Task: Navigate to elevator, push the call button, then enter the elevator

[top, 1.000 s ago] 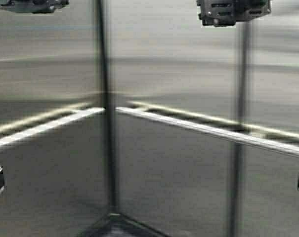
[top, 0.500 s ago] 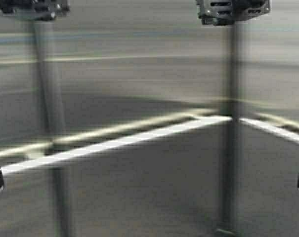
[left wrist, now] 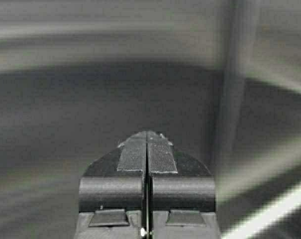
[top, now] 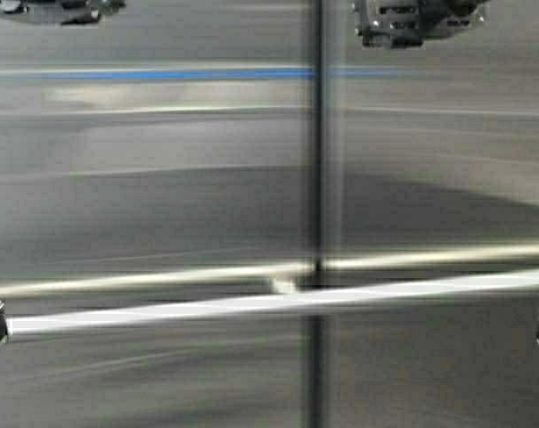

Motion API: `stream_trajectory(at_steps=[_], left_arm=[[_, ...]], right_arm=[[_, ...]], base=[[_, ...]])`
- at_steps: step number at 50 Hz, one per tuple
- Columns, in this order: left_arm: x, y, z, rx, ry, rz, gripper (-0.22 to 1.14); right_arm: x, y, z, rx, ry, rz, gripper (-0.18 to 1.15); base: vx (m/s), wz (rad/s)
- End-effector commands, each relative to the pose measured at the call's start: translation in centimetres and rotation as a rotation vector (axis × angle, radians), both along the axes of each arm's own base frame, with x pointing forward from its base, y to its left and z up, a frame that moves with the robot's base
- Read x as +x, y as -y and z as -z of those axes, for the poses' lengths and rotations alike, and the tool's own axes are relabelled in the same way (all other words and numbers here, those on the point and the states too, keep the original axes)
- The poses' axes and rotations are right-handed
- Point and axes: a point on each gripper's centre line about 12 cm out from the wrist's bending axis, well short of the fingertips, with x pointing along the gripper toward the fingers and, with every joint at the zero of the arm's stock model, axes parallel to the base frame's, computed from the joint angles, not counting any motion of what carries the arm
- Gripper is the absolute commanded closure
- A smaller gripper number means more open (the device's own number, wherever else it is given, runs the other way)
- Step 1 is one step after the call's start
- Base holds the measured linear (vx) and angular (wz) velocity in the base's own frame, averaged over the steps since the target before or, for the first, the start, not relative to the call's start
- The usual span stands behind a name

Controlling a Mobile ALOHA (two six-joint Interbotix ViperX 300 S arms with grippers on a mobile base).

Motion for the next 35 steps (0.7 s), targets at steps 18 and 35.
stream_trajectory(at_steps=[18, 35], left_arm=[[-0.8, 0.1, -3.1, -0.139, 0.095, 0.024, 0.89], [-2.1, -0.3, -4.2, -0.147, 0.148, 0.024, 0.89]], right_arm=[[-1.4, -0.2, -2.3, 0.033, 0.066, -0.02, 0.91], [-2.6, -1.2, -3.9, 0.052, 0.109, -0.063, 0.91]], base=[[0.11, 0.53], [0.08, 0.51]])
